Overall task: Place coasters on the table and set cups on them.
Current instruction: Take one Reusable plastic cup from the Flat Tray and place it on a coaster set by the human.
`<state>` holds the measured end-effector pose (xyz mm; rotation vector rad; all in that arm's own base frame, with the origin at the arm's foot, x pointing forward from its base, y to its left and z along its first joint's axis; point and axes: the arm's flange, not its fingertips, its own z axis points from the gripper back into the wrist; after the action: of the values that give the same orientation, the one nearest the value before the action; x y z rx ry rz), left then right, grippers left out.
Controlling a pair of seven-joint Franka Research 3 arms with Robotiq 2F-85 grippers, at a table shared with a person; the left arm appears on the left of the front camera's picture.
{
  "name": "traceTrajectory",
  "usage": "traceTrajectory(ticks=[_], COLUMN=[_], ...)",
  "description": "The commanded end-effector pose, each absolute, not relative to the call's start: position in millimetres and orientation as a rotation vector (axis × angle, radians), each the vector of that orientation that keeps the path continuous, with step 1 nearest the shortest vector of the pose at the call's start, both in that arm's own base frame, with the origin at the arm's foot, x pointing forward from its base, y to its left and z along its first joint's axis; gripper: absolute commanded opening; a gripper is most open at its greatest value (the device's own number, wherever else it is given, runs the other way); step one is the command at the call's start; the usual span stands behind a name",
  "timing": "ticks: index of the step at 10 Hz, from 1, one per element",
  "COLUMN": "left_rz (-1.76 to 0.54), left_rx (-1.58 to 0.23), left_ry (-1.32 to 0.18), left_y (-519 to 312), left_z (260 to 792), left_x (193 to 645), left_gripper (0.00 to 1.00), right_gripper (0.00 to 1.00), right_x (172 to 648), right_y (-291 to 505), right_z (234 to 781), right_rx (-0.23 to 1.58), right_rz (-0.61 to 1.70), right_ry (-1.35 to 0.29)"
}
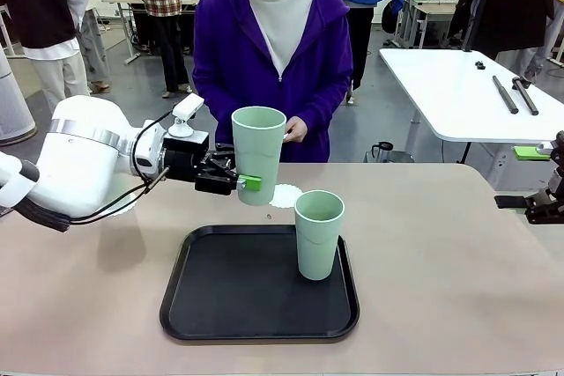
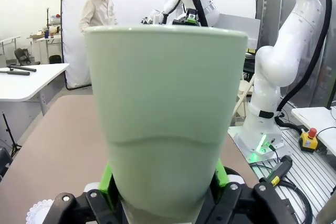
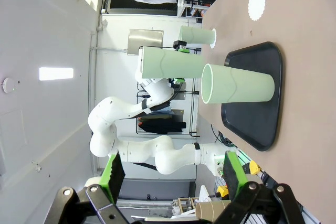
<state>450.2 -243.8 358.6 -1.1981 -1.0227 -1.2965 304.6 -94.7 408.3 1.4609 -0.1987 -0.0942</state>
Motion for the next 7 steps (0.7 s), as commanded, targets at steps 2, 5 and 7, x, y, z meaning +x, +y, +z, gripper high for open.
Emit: traceTrajectory(ticks=[2, 5, 7], left_rz=[-1.272, -1.25, -1.23], left_rx=[-1.225, -1.201, -1.168], left_ry=[-1.041, -1.082, -1.101], left_y=[-255, -286, -299], left_z=[354, 325, 296], left_x=[482, 555, 597], left_gripper=[0.83, 0.83, 0.83], right_gripper=[1.0, 1.0, 1.0], right_x=[306, 306, 306], right_y=[-95, -95, -95], right_z=[408, 408, 408], right_rx=[1.47, 1.47, 1.47], right_rz=[-0.083, -0.083, -0.083], right_ry=[-0.211, -0.211, -0.211])
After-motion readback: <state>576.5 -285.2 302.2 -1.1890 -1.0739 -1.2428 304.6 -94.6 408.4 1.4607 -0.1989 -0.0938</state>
